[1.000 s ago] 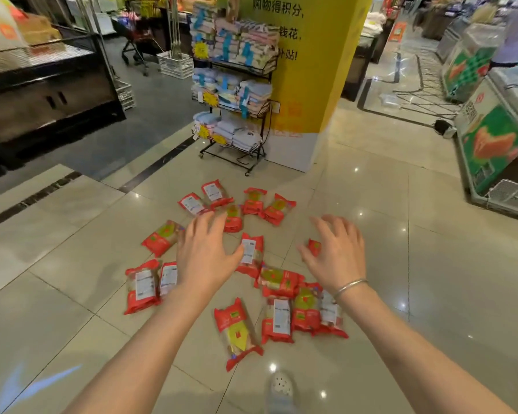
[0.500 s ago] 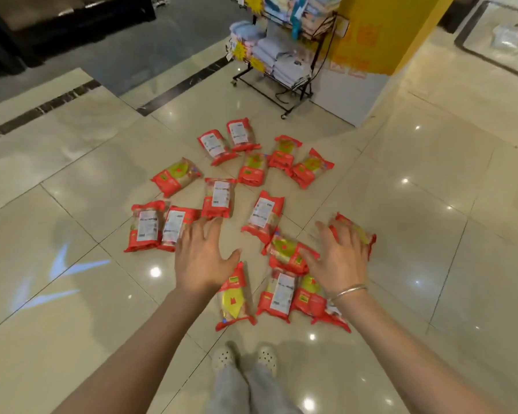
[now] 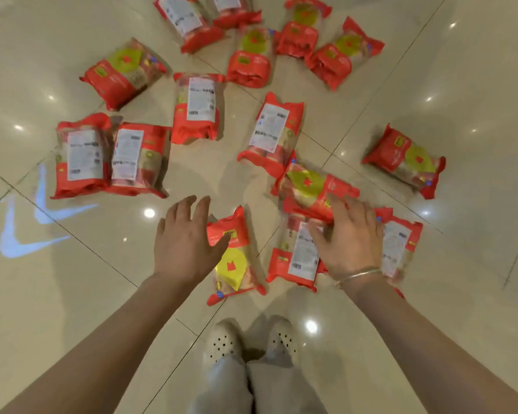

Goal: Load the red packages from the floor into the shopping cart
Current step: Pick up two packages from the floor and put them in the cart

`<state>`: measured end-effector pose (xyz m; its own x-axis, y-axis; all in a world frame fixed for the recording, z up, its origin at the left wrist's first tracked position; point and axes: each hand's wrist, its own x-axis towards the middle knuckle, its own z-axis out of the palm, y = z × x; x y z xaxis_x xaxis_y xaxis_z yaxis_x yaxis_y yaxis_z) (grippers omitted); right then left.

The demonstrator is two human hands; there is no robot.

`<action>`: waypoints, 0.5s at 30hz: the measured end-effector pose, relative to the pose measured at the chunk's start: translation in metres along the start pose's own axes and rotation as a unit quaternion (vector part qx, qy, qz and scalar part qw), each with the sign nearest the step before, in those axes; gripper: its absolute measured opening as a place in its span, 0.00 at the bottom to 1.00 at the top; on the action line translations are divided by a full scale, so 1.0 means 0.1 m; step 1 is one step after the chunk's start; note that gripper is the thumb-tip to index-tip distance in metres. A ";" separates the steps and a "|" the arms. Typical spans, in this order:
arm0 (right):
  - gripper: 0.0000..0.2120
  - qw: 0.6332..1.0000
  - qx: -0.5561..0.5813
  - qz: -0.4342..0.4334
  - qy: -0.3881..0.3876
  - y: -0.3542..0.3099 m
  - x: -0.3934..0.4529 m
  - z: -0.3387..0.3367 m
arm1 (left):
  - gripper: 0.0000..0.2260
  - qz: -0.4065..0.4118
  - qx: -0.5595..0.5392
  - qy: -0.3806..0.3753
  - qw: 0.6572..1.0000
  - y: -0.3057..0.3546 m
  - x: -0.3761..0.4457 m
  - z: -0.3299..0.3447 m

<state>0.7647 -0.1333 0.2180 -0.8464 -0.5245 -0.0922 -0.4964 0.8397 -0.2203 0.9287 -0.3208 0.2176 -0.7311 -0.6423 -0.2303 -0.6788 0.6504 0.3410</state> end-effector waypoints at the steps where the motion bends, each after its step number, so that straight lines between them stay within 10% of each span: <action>1: 0.31 1.000 0.000 0.005 -0.002 0.07 0.03 0.32 | 0.33 -0.004 0.002 -0.004 1.000 -0.13 0.07 0.29; 15: 0.43 0.989 -0.011 0.069 -0.130 0.96 0.38 2.98 | 0.50 -0.144 -0.125 -0.066 0.979 -1.21 0.64 2.96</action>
<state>0.7430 -0.1147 -0.0962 -0.8300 -0.4208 -0.3662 -0.3864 0.9072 -0.1665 0.9436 -0.3201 -0.1081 -0.5262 -0.7158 -0.4591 -0.8314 0.3198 0.4544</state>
